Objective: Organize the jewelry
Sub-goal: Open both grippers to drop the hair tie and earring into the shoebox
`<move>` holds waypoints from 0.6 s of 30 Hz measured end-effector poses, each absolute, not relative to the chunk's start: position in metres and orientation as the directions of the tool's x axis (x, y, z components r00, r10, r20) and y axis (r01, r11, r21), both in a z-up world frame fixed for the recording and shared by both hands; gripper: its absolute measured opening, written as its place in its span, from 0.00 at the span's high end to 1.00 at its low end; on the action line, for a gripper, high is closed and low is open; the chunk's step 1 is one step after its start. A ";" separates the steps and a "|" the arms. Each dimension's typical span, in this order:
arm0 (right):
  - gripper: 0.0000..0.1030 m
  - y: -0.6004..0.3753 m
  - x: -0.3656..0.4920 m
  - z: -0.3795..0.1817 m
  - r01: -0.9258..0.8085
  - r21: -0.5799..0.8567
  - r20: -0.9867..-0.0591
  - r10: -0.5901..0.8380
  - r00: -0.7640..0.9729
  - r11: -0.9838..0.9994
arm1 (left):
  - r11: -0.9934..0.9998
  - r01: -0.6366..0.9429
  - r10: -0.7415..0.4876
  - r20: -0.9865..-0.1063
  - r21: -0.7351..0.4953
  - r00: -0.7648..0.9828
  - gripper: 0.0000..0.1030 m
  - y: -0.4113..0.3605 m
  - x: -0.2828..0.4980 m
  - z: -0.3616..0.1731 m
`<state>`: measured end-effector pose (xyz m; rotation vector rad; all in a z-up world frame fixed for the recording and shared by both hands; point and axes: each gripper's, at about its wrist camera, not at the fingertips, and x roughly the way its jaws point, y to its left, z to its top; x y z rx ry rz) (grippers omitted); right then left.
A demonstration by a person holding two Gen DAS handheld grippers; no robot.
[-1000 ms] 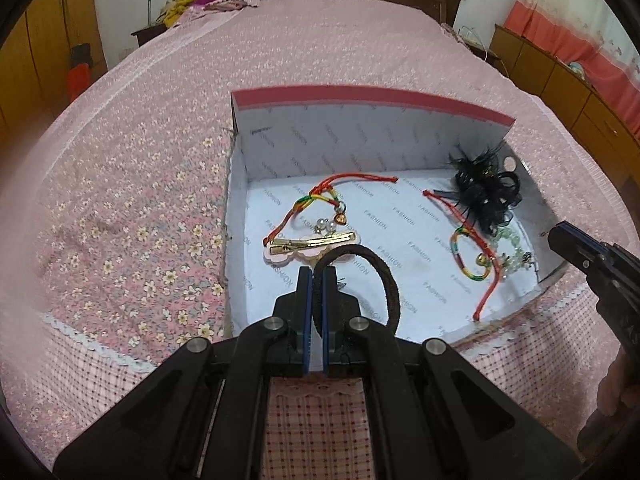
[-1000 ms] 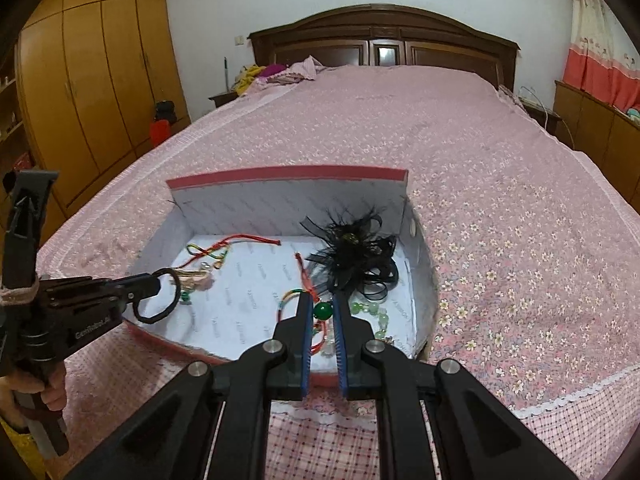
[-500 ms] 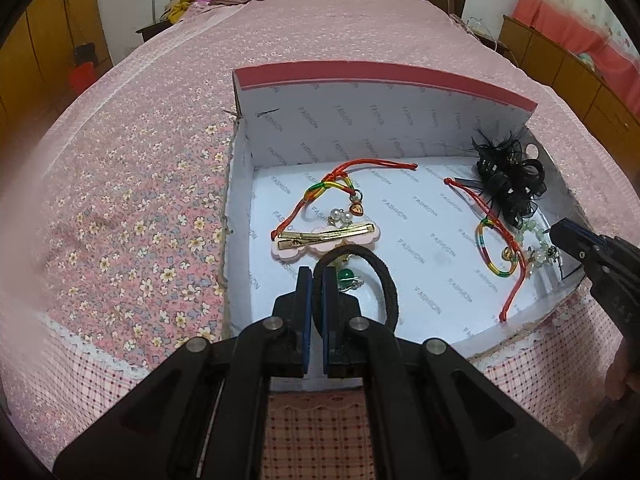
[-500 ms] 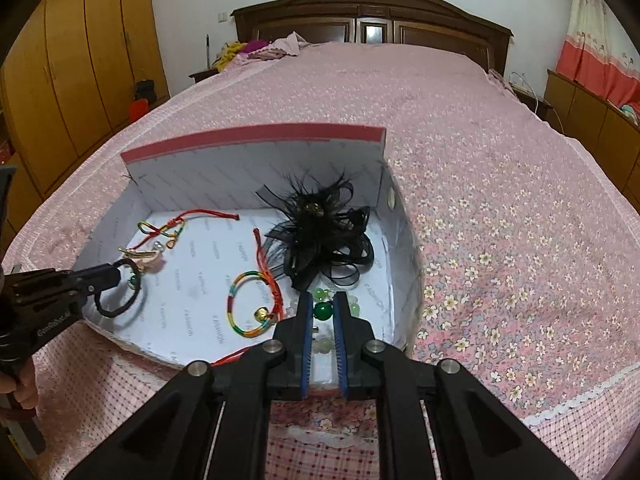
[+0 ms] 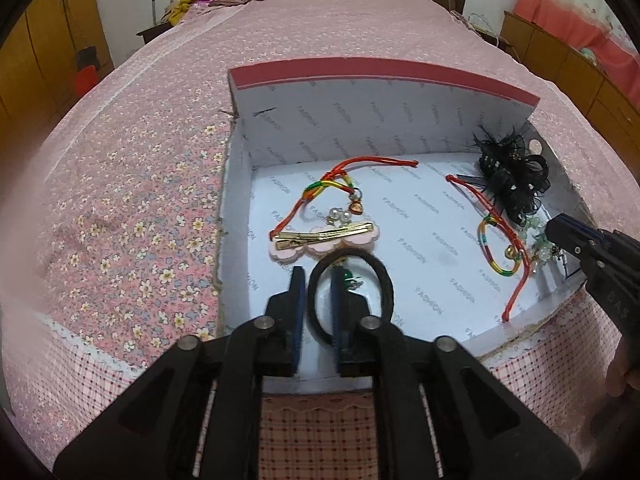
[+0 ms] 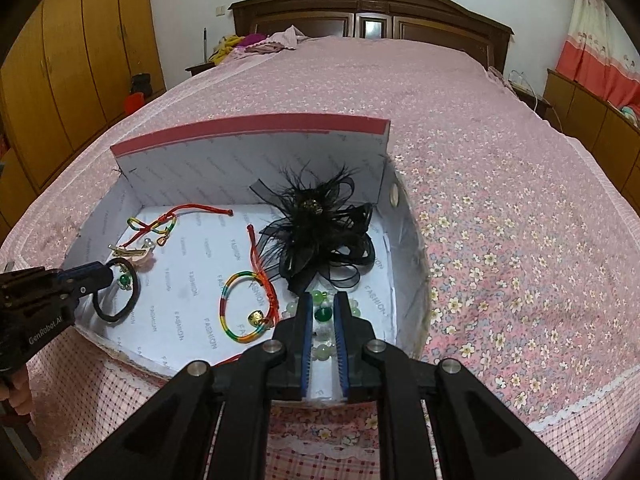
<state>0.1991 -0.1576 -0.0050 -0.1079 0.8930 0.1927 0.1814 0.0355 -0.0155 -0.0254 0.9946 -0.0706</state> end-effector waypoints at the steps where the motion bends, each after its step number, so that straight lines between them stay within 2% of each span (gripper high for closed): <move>1: 0.82 -0.158 0.199 -0.005 -0.213 -0.012 -0.782 0.123 0.611 0.977 | 0.997 0.051 -0.070 -0.835 -0.050 0.546 0.86 0.034 0.181 -0.015; 3: 0.72 -0.158 0.198 -0.003 -0.212 -0.014 -0.780 0.122 0.614 0.977 | 0.998 0.047 -0.065 -0.831 -0.046 0.552 0.77 0.033 0.180 -0.014; 4: 0.71 -0.158 0.197 -0.002 -0.215 -0.005 -0.778 0.131 0.615 0.977 | 0.998 0.047 -0.069 -0.830 -0.052 0.553 0.73 0.033 0.180 -0.014; 13: 0.64 -0.161 0.188 0.010 -0.215 0.020 -0.759 0.155 0.633 0.976 | 0.997 0.046 -0.075 -0.823 -0.060 0.563 0.59 0.029 0.171 -0.005; 18: 0.56 -0.160 0.177 0.021 -0.220 0.040 -0.739 0.177 0.650 0.975 | 0.996 0.034 -0.085 -0.806 -0.081 0.586 0.51 0.031 0.159 0.008</move>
